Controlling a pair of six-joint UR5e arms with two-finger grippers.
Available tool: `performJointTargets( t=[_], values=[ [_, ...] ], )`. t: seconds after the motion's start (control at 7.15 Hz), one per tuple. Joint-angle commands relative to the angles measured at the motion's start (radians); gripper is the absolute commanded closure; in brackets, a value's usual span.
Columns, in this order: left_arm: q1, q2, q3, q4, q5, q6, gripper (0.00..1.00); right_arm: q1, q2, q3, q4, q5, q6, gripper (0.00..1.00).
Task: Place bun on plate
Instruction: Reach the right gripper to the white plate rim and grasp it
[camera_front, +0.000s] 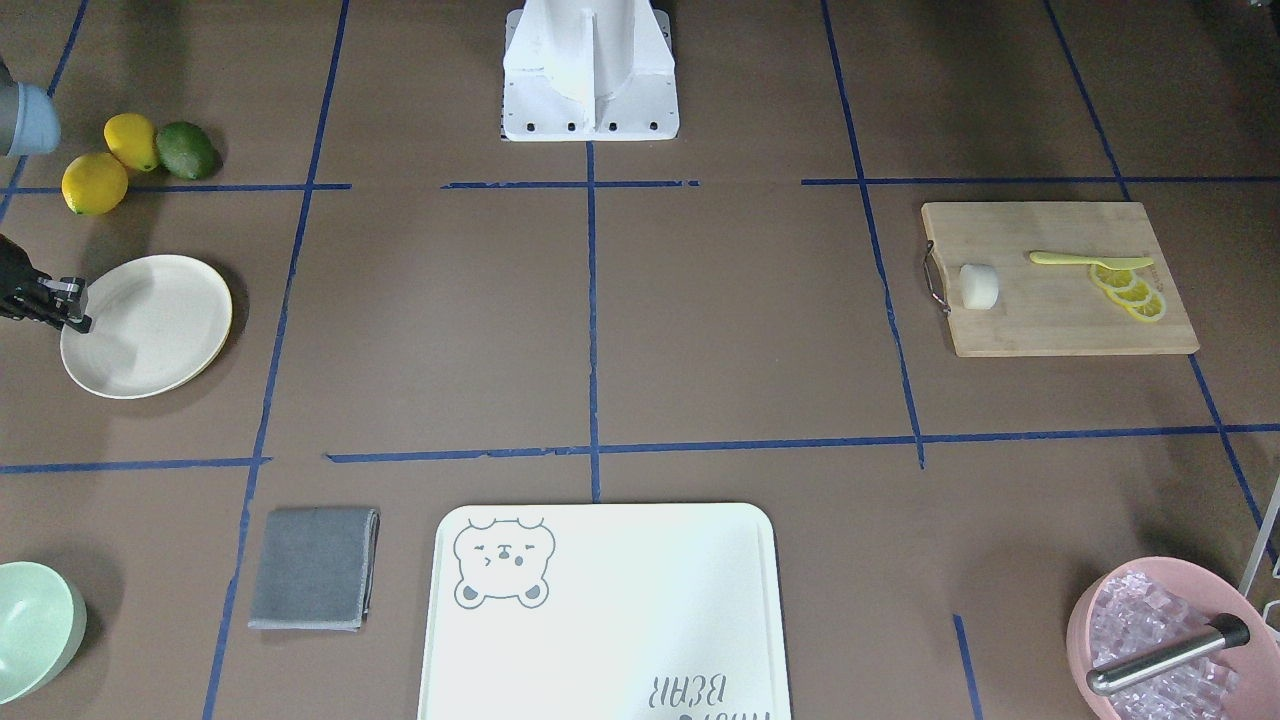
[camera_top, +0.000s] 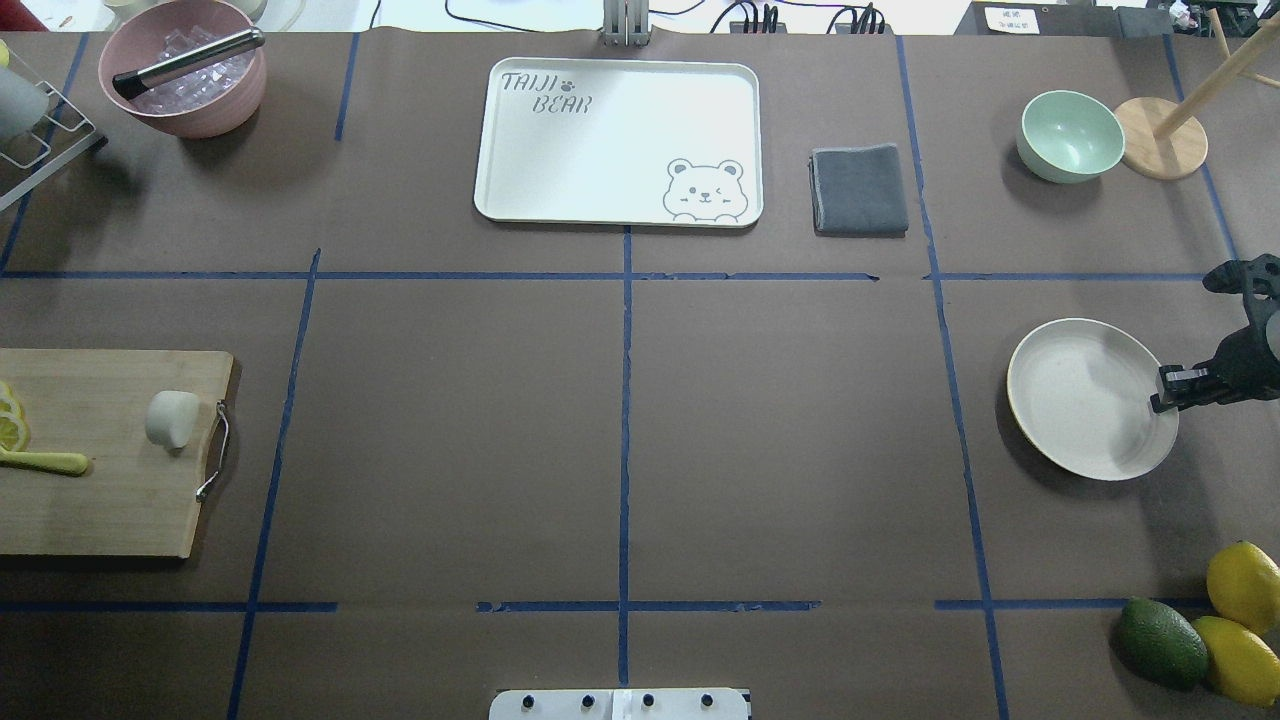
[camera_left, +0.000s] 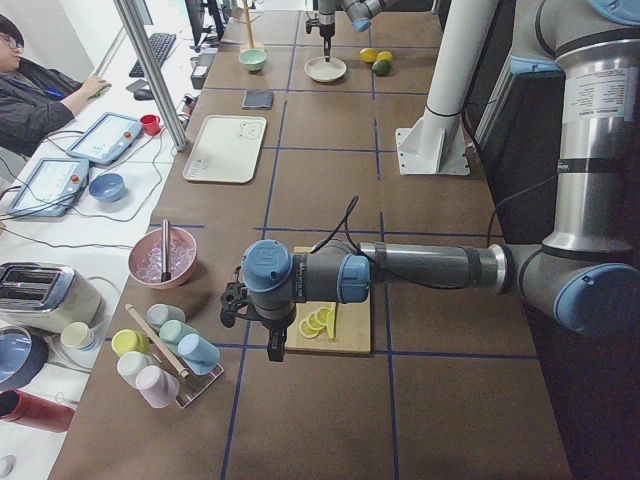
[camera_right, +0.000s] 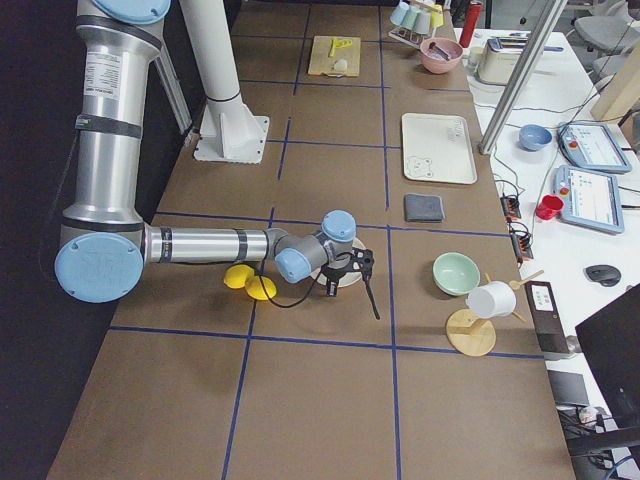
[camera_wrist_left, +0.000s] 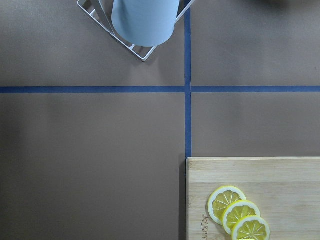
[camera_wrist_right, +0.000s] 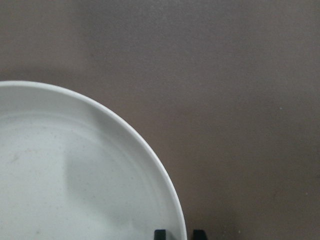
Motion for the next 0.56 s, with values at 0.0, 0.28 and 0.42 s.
performJointTargets(
  t=[0.0, 0.28, 0.42],
  values=[
    [-0.003, -0.004, -0.003, 0.0, 0.002, 0.0, 0.0, 0.026, -0.002, 0.024, 0.05, 0.051, 0.01, 1.0],
    [-0.004, -0.01, -0.003, 0.0, 0.003, -0.002, 0.0, 0.162, 0.002, 0.024, 0.196, 0.241, 0.135, 1.0],
    [-0.004, -0.011, -0.001, 0.002, 0.003, -0.002, 0.0, 0.175, 0.021, 0.029, 0.242, 0.291, 0.161, 1.0]
  ],
)
